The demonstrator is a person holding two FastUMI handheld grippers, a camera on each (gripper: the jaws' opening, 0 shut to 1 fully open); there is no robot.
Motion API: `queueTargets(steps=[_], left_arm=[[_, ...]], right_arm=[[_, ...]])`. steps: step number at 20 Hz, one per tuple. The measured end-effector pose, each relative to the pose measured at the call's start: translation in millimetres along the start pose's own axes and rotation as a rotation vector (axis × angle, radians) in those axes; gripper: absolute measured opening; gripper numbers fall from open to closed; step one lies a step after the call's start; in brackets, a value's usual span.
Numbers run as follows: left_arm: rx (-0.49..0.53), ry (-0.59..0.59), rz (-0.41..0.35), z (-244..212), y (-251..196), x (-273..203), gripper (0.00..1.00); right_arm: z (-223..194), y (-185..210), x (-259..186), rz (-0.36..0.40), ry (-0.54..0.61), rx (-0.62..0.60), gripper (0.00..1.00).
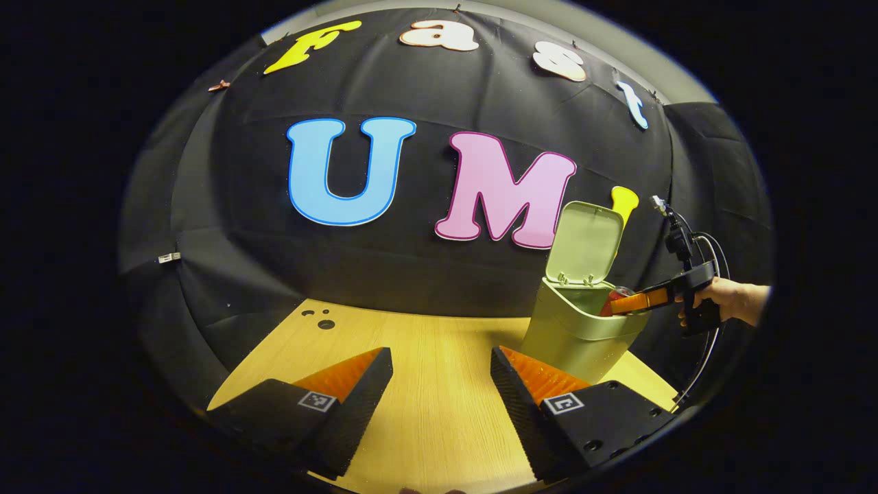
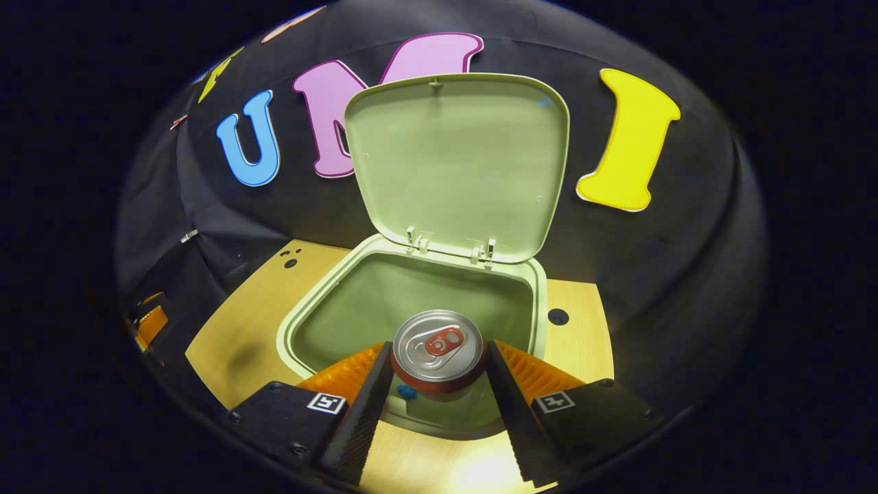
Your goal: Press the lid of the desktop garbage bin to open it, pick up the crumpled paper on the desktop and throw it into the bin, then pick up the pop can on the desktop and drop it into the bin, and finally close the garbage bin lid.
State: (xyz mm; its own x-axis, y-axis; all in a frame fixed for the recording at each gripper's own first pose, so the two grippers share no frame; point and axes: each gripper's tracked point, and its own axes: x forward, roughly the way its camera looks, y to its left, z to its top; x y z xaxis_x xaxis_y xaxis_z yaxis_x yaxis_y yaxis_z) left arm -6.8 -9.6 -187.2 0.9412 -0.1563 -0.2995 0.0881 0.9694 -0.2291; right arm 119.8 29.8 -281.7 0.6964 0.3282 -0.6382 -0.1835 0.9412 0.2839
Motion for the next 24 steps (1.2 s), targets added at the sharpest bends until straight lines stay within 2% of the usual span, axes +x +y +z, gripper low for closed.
queueTargets(steps=[10,13,14,17,21,24], left_arm=[[0.012,0.005,0.005,0.4,0.6,-5.7,0.94],[0.013,0.005,0.009,-0.3,1.0,-7.5,0.94],[0.012,0.005,0.009,-0.4,1.2,-8.3,0.94],[0.009,0.009,0.010,-2.8,0.9,-10.2,0.94],[0.007,0.016,0.016,-5.3,1.6,-12.9,0.94],[0.003,0.016,0.019,-6.1,1.9,-16.0,0.94]], right_arm=[[0.5,0.1,-0.5,-0.005,-0.013,-0.002,0.85],[-0.6,3.2,-1.4,0.005,-0.011,-0.007,0.89],[-0.6,2.6,-2.8,0.002,-0.014,-0.011,0.93],[6.2,8.3,-9.3,0.019,-0.035,0.011,0.93],[48.1,19.4,-30.7,0.052,-0.175,0.046,0.93],[95.7,21.0,-53.5,0.041,-0.338,0.025,0.95]])
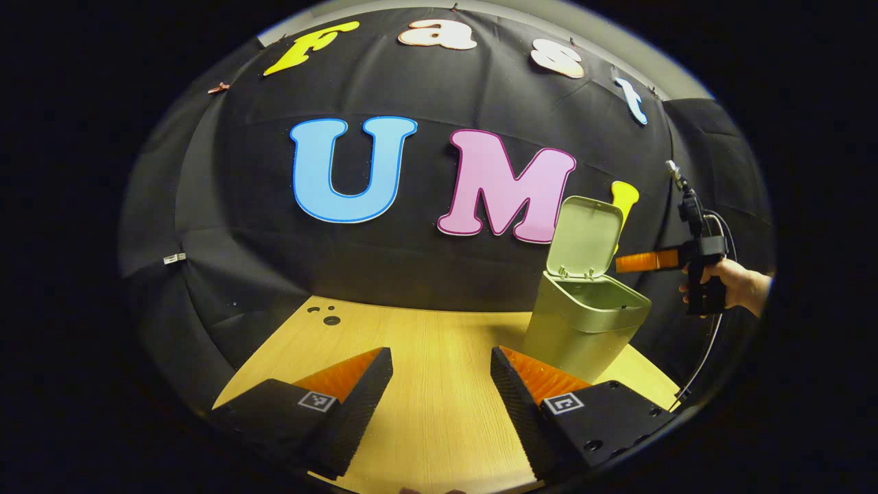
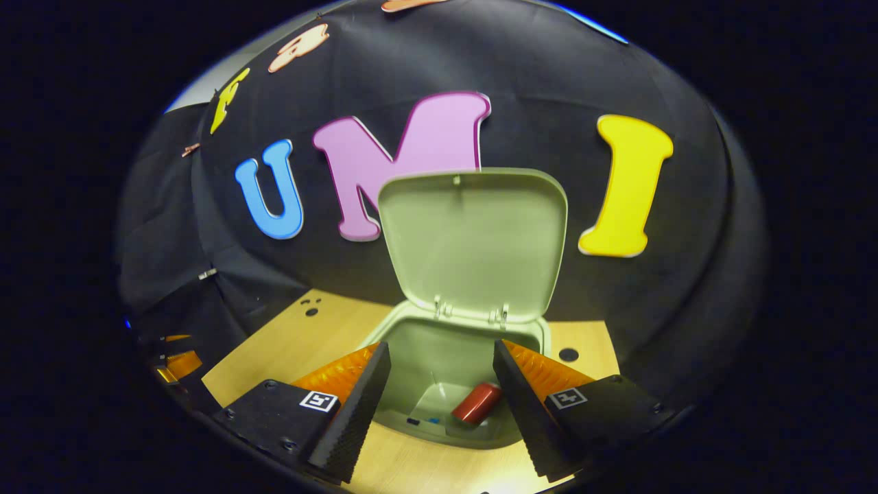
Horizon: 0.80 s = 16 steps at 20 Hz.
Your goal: Press the lid of the desktop garbage bin to open it, pick up the crumpled paper on the desktop and throw it into the bin, then pick up the pop can on the desktop and drop it into the bin, and finally close the garbage bin lid.
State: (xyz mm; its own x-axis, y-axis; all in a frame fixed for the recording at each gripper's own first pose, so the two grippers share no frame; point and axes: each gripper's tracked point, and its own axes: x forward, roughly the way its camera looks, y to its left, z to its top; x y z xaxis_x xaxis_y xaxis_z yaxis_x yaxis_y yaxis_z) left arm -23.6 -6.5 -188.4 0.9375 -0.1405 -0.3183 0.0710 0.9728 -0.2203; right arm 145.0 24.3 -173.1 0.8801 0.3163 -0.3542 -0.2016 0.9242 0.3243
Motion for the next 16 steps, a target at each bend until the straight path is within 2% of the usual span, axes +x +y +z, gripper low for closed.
queueTargets(steps=[3,5,13,16], left_arm=[[-0.001,0.000,0.005,-1.4,0.0,-2.7,0.94],[-0.003,-0.001,0.006,-0.7,-0.5,-5.2,0.94],[-0.001,0.010,0.023,-6.3,0.1,-16.8,0.94],[0.001,0.030,0.037,-13.1,2.9,-25.6,0.94]], right_arm=[[56.3,-0.6,-5.5,-0.025,-0.176,-0.057,0.96],[86.6,-0.6,-6.3,-0.040,-0.250,-0.080,0.96],[152.9,-13.3,12.6,-0.123,-0.421,0.013,0.96],[164.1,-21.1,29.5,-0.160,-0.458,0.038,0.96]])
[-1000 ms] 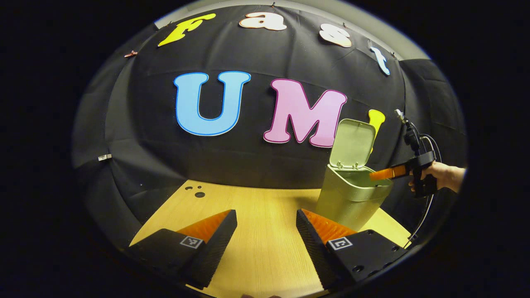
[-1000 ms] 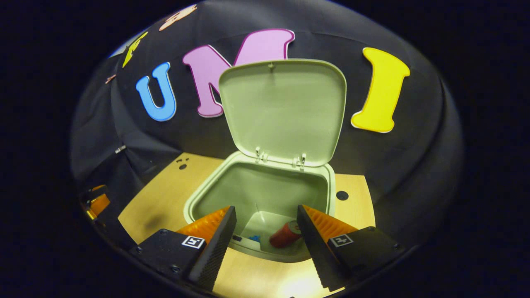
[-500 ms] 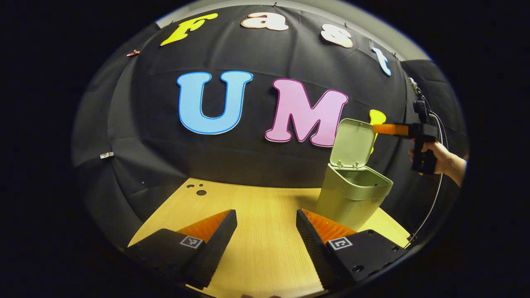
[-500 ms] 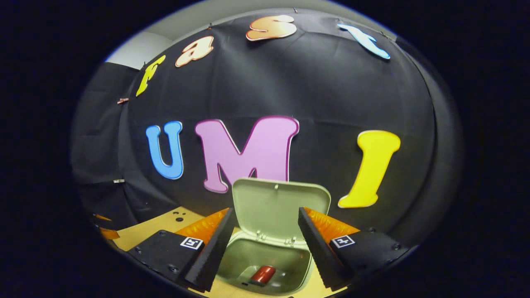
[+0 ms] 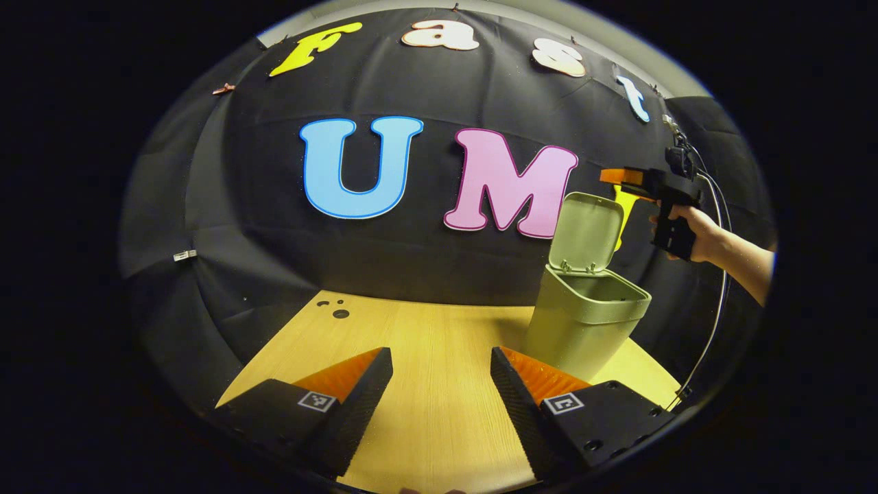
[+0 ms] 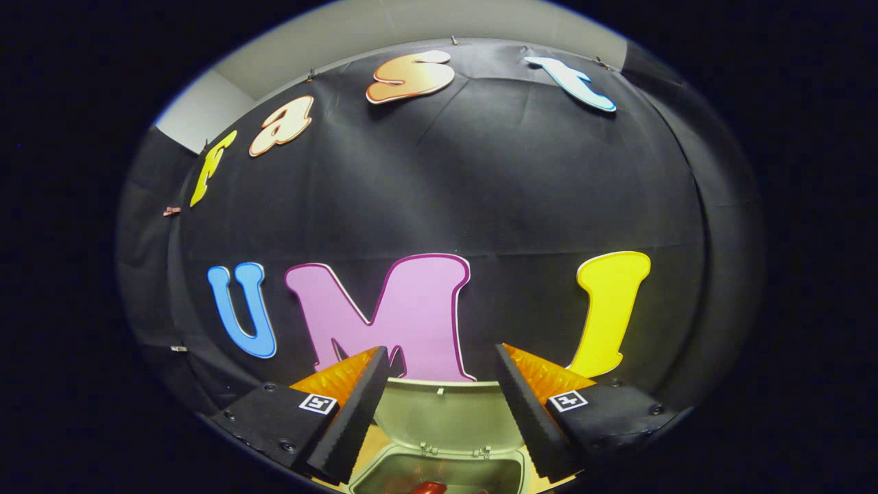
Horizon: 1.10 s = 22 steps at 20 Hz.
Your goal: Press the lid of the desktop garbage bin to open it, pick up the crumpled paper on the desktop and throw it into the bin, then pick up the pop can on the desktop and drop it into the bin, and finally close the garbage bin lid.
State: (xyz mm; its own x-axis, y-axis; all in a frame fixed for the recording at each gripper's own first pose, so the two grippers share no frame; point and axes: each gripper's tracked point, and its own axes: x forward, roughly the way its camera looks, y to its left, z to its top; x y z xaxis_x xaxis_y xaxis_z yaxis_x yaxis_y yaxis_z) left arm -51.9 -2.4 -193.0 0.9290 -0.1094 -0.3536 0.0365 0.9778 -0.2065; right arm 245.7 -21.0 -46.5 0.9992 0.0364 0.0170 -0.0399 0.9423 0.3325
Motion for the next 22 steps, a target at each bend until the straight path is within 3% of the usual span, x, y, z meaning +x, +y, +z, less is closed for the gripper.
queueTargets(steps=[6,11,22], left_arm=[[-0.001,0.013,0.038,-4.1,9.5,-12.4,0.94],[-0.028,0.008,0.047,-3.5,13.2,-9.5,0.94],[-0.026,0.007,-0.010,-3.8,0.8,2.7,0.94]], right_arm=[[-5.8,1.4,30.1,-0.030,0.035,-0.043,0.96],[-30.8,8.8,32.2,-0.011,0.120,-0.097,0.96],[-50.2,22.9,-31.8,0.059,0.181,-0.098,0.96]])
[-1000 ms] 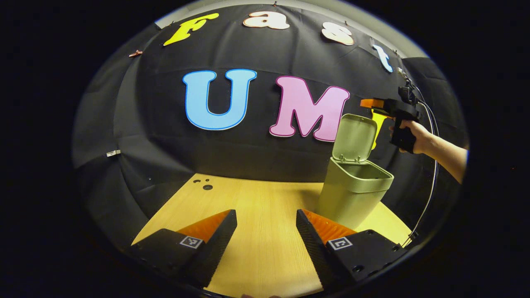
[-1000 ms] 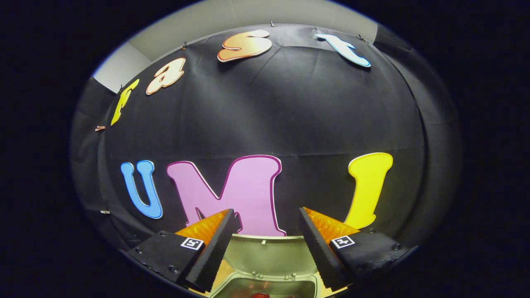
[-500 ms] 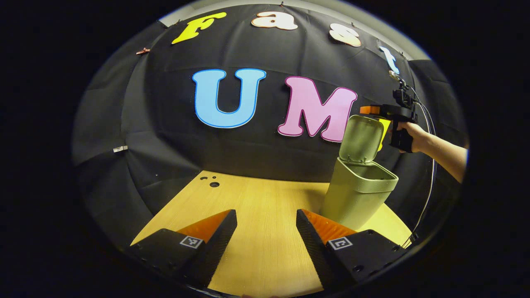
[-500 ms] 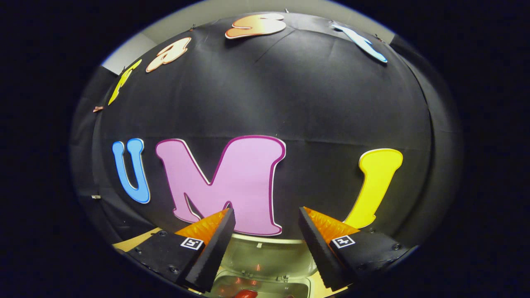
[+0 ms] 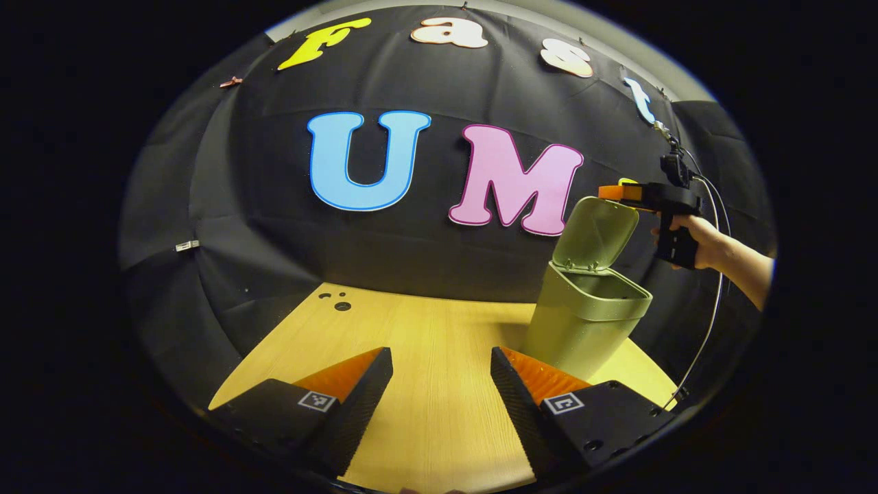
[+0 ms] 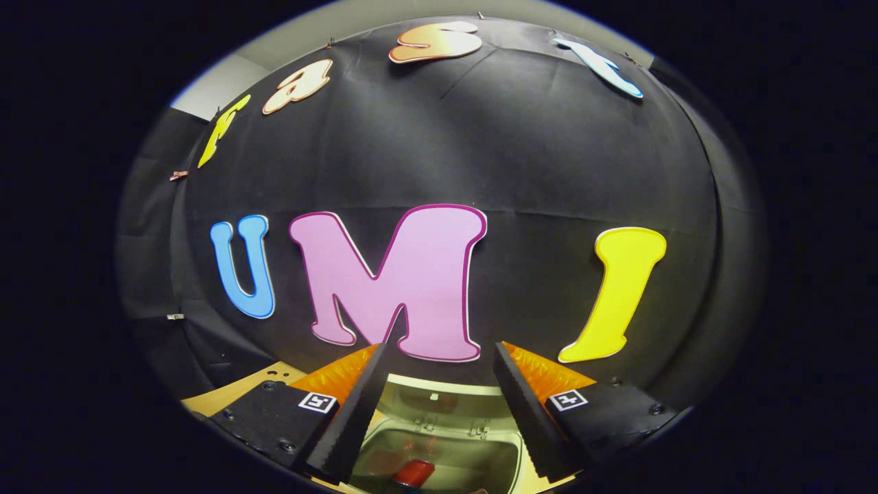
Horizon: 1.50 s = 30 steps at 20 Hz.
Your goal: Press the lid of the desktop garbage bin to open it, pick up the crumpled paper on the desktop and throw it into the bin, then pick up the pop can on the desktop and drop it into the bin, and finally close the garbage bin lid.
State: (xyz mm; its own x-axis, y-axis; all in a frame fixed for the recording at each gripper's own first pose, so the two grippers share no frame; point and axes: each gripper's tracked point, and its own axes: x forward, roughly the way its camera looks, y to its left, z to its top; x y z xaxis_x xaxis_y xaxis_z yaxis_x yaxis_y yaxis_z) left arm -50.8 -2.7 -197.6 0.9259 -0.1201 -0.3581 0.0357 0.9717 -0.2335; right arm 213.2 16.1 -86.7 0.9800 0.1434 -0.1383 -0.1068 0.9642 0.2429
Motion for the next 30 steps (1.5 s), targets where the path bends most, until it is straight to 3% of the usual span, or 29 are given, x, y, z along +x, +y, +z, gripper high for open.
queueTargets(steps=[8,18,30], left_arm=[[-0.008,0.000,-0.021,-2.5,-4.3,3.1,0.94],[-0.011,0.009,-0.032,-5.5,-3.8,4.3,0.94],[-0.025,0.019,-0.039,-8.3,-3.8,7.8,0.94]], right_arm=[[-41.3,14.0,-38.8,0.035,0.078,-0.005,0.96],[-130.4,10.5,-52.7,0.042,0.269,-0.028,0.98],[-161.6,13.9,-65.5,0.051,0.363,-0.078,0.98]])
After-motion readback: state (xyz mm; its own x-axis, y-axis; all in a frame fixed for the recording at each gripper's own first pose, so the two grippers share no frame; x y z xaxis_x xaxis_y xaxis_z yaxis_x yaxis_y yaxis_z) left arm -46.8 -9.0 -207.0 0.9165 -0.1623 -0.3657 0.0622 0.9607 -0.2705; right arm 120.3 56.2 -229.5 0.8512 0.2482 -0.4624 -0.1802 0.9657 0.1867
